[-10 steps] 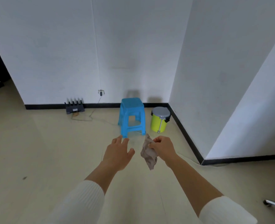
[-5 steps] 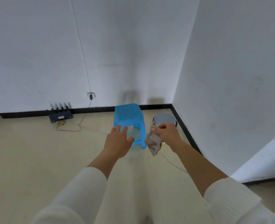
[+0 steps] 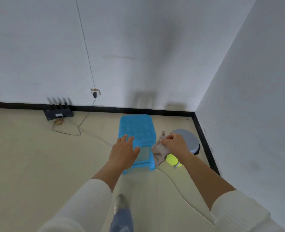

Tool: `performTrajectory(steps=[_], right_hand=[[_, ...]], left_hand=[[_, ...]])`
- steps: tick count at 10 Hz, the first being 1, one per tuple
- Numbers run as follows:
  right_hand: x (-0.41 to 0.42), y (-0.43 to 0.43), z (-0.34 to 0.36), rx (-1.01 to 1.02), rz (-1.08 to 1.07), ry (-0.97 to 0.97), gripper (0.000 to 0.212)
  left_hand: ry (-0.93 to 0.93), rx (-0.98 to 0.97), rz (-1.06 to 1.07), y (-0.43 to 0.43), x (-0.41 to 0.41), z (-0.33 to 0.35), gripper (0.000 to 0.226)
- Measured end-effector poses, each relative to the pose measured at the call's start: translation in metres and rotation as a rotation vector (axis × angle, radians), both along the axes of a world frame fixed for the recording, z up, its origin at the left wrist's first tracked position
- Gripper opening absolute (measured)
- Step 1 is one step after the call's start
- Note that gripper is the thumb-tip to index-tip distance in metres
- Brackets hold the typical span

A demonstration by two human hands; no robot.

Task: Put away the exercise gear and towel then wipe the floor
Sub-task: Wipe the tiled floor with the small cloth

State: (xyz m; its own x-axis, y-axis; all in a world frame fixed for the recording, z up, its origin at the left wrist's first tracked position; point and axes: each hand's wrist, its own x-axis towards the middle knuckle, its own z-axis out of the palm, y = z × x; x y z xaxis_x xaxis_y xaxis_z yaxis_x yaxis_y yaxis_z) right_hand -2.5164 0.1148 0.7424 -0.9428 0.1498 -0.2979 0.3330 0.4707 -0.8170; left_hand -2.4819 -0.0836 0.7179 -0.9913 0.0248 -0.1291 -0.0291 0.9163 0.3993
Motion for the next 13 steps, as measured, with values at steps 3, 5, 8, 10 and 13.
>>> performTrajectory(steps=[3, 5, 8, 10, 13], right_hand=[[-0.177, -0.035, -0.098, 0.126, -0.053, -0.123, 0.02], [-0.245, -0.044, -0.168, 0.218, -0.023, -0.186, 0.023], [-0.319, -0.075, -0.248, 0.152, 0.084, -0.164, 0.02], [-0.355, -0.104, -0.278, -0.062, 0.026, -0.144, 0.013], [-0.353, -0.054, -0.354, 0.086, -0.144, -0.372, 0.012]], left_hand=[[-0.166, 0.006, -0.027, -0.036, -0.186, -0.094, 0.056], [-0.291, -0.019, -0.077, -0.054, -0.257, -0.166, 0.058], [-0.399, 0.018, 0.001, -0.064, -0.3, -0.266, 0.06], [-0.34, 0.001, 0.008, -0.058, -0.32, -0.313, 0.072], [-0.364, -0.096, -0.099, -0.045, -0.325, -0.365, 0.077]])
